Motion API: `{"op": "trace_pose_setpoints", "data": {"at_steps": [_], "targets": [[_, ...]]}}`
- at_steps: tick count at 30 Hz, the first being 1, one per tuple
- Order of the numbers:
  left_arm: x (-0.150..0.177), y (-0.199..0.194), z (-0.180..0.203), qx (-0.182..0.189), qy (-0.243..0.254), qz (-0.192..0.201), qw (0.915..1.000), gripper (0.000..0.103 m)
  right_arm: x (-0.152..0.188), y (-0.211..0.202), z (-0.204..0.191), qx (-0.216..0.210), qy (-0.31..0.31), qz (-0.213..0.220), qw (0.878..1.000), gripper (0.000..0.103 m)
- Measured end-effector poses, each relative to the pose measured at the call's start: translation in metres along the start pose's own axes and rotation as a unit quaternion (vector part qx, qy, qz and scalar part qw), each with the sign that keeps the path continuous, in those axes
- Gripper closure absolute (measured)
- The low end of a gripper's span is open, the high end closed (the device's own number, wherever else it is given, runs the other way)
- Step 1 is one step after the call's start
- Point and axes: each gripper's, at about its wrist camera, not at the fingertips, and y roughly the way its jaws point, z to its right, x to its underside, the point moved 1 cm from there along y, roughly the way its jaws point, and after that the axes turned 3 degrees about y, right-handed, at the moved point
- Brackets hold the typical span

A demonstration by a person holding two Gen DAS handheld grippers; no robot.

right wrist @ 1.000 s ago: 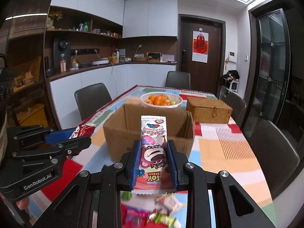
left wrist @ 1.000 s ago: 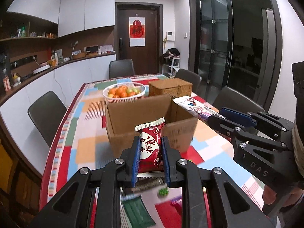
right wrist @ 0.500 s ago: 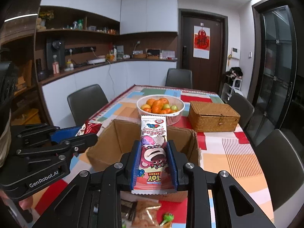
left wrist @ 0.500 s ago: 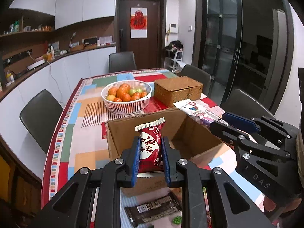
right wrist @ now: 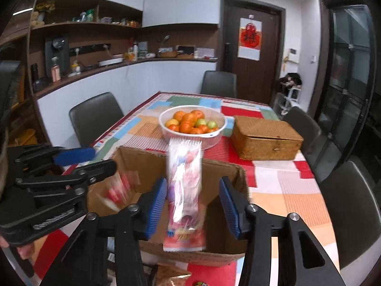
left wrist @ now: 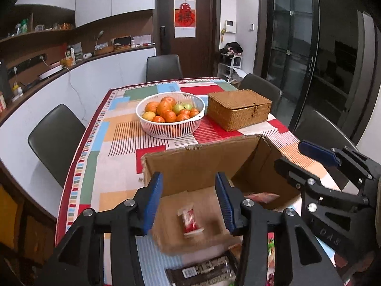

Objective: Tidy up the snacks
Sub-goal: 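Carry both packets to the cardboard box and open both tools inside, then return to the snacks and grasp the red hawthorn packet with the right tool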

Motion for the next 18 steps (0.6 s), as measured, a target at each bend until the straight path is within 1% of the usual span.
{"op": "trace_pose_setpoints", "data": {"at_steps": [2,3,8,10,13,14,18], "targets": [[0.007,-0.012,0.002,-0.002,0.006,0.004,1.0000,0.057,0.004,-0.008,0.000,0.002,-0.002,0.006,1.000,0.052],[0.012,-0.019,0.004,-0.003,0.010,0.006,0.9999,0.057,0.006,-0.013,0.001,0.001,0.000,0.008,1.000,0.049],[0.035,-0.055,0.011,-0.004,0.017,0.014,0.9998,0.053,0.020,-0.050,-0.001,-0.009,0.005,0.030,0.999,0.048],[0.045,-0.070,0.014,0.002,0.016,0.018,0.9997,0.051,0.025,-0.065,-0.004,-0.009,0.003,0.040,0.999,0.043],[0.057,-0.088,0.018,0.006,0.012,0.022,0.9997,0.048,0.036,-0.089,-0.011,-0.014,0.002,0.054,0.998,0.041],[0.061,-0.093,0.019,0.005,0.010,0.022,0.9997,0.046,0.039,-0.094,-0.013,-0.017,0.002,0.056,0.998,0.040],[0.082,-0.111,0.023,0.003,0.009,0.020,0.9998,0.044,0.054,-0.113,-0.021,-0.033,0.006,0.054,0.998,0.038]]}}
